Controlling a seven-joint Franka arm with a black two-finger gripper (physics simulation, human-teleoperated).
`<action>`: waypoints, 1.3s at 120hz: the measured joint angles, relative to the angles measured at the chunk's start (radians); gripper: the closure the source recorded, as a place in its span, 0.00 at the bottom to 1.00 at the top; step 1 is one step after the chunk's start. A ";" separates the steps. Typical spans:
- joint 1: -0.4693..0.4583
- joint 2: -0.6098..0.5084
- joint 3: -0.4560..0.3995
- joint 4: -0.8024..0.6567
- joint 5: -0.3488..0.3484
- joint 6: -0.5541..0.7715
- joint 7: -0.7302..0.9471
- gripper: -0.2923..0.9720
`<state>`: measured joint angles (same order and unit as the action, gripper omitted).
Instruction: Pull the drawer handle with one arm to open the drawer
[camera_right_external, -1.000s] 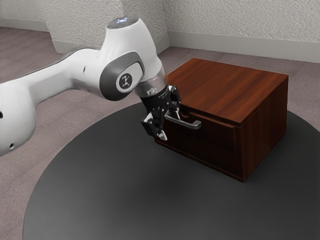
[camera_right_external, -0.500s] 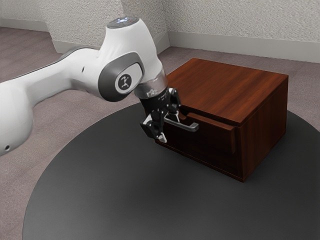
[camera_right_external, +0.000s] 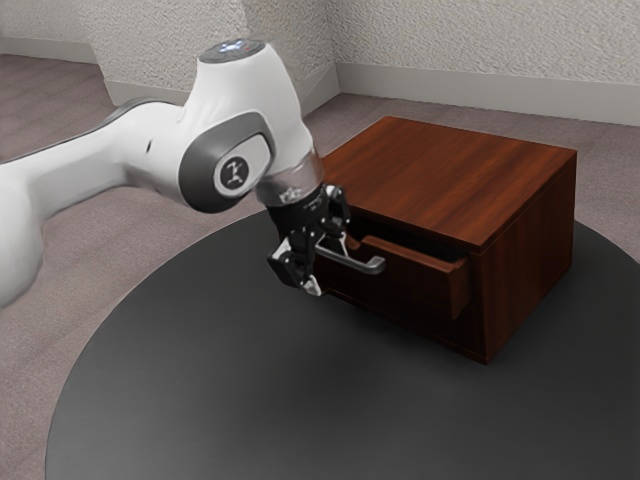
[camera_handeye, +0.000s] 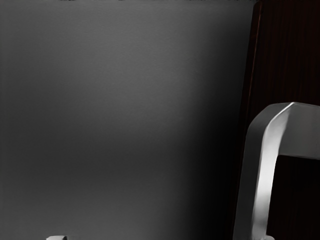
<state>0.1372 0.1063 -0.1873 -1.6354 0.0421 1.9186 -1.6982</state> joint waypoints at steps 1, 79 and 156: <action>0.000 -0.002 0.000 -0.002 0.000 0.000 0.000 0.41; 0.005 -0.128 0.005 -0.144 -0.014 0.012 -0.004 0.42; 0.018 -0.239 0.009 -0.266 -0.041 0.027 -0.008 0.46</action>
<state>0.1555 -0.1330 -0.1784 -1.9015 0.0015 1.9453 -1.7059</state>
